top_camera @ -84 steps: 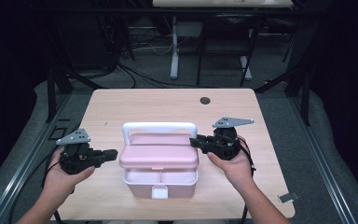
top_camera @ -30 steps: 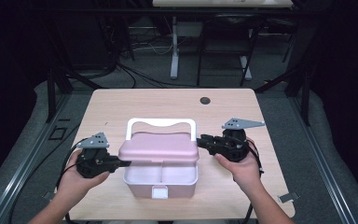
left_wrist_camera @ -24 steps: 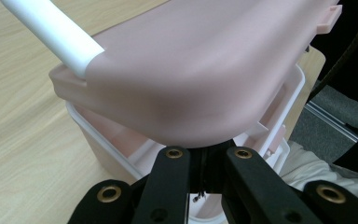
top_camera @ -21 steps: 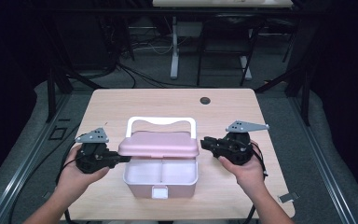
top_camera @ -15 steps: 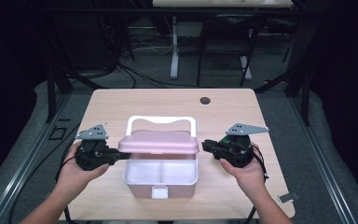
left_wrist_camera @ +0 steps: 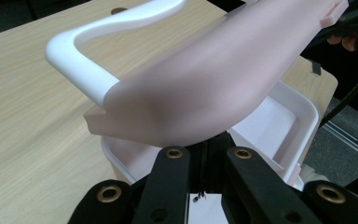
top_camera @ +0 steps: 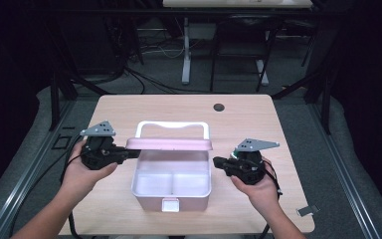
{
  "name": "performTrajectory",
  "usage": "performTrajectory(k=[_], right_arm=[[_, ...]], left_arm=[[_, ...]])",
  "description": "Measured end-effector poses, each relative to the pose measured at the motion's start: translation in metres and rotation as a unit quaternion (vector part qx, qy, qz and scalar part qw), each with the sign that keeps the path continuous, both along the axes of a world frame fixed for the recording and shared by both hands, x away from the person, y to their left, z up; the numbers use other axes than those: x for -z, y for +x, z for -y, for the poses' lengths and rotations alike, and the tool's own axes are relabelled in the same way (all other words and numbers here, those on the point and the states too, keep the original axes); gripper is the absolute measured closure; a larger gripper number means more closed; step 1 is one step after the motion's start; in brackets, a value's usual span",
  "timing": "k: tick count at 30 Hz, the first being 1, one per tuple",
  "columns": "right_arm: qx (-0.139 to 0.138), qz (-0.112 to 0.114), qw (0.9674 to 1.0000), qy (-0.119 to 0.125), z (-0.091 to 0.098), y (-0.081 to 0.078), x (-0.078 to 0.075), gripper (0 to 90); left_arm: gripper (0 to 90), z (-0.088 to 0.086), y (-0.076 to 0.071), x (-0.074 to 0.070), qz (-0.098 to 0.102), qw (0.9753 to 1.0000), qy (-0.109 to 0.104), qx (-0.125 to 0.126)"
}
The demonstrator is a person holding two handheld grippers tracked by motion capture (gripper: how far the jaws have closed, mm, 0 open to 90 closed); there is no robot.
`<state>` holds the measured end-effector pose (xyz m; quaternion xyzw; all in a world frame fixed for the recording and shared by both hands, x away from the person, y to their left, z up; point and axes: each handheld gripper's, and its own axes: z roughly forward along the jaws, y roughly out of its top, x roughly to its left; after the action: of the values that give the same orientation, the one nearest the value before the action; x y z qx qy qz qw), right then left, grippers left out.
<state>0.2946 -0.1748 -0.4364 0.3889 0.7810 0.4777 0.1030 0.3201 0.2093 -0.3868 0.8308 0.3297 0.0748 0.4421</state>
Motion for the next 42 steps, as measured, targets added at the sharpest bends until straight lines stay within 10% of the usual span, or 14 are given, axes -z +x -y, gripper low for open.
performTrajectory(k=[42], right_arm=[[-0.083, -0.027, 0.9949, -0.050, -0.052, -0.021, 0.047, 90.0]], left_arm=[[89.9, 0.009, 0.038, -0.019, 0.007, 0.9990, -0.010, -0.043]])
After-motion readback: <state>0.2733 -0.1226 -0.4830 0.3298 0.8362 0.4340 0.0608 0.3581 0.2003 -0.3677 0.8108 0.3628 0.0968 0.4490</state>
